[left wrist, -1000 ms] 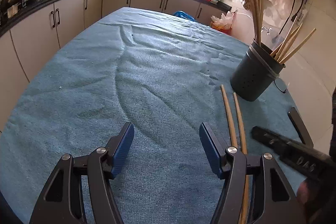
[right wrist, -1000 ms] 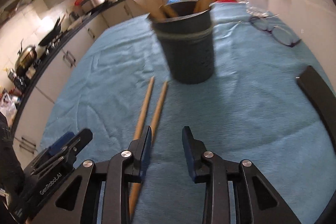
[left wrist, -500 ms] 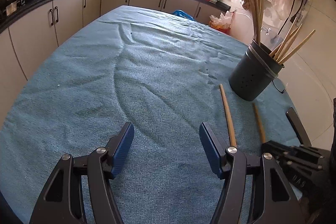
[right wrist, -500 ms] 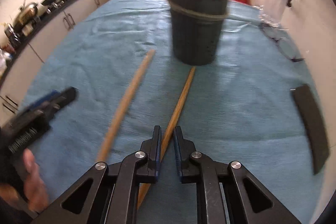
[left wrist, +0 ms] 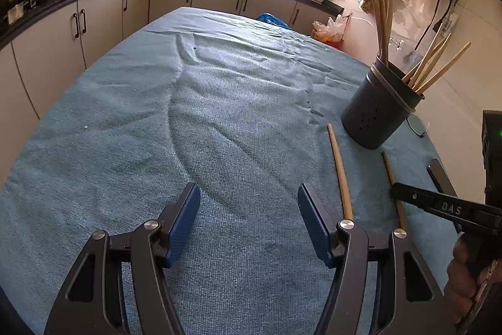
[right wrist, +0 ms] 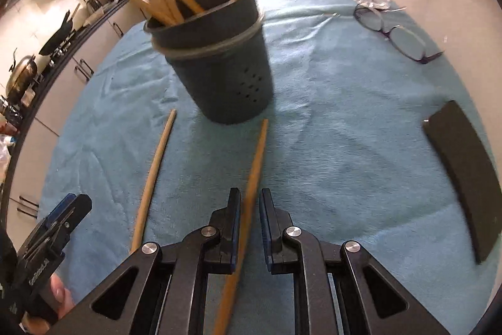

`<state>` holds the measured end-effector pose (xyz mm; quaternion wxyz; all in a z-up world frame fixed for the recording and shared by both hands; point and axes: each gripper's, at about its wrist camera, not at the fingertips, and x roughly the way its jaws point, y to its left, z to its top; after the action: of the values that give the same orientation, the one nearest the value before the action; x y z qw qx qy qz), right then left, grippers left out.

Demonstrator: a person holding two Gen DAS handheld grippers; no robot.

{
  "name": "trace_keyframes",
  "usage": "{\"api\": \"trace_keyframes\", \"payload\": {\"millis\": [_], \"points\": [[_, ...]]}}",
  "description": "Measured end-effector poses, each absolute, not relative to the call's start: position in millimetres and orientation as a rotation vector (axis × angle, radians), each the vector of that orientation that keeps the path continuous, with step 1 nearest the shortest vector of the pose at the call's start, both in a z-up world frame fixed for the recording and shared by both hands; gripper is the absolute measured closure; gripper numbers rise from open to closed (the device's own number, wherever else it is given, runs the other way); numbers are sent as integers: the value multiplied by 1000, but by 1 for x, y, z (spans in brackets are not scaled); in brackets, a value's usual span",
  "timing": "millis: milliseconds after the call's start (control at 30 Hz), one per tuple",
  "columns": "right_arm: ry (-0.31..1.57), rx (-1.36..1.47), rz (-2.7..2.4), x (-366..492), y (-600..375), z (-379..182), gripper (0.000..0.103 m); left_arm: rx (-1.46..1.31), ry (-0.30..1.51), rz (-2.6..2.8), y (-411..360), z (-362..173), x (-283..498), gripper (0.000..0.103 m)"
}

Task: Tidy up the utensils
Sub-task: 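Grasp a chopstick with the right tool while the left tool approaches another, then close the left tool on a chopstick and lift it while the right tool raises its own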

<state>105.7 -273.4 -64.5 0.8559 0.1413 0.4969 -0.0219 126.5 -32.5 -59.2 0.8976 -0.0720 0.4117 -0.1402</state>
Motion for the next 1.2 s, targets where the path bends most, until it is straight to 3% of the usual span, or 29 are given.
{"api": "trace_keyframes", "payload": {"millis": [100,267,633,700,767,933,1033,1200], "points": [[1034,289,-43,109,-265,-64,88,-145,854,-288,-33,-60,126,40],[1037,255,15,105,-251,-64,96,-117,864,-287,-38,-60,125,40],[912,349,13,67,-279,-40,96,-40,1002,-433,-95,-51,140,40],[895,363,9,63,-285,-36,96,-6,1032,-435,-112,-51,151,47],[880,377,7,58,-290,-33,96,28,1052,-426,-125,-53,161,66],[861,399,3,49,-299,-29,95,72,1089,-399,-149,-58,183,77],[852,407,4,46,-302,-27,95,97,1081,-389,-156,-58,184,96],[837,407,8,43,-301,-23,95,74,1054,-437,-143,-55,166,97]]}}
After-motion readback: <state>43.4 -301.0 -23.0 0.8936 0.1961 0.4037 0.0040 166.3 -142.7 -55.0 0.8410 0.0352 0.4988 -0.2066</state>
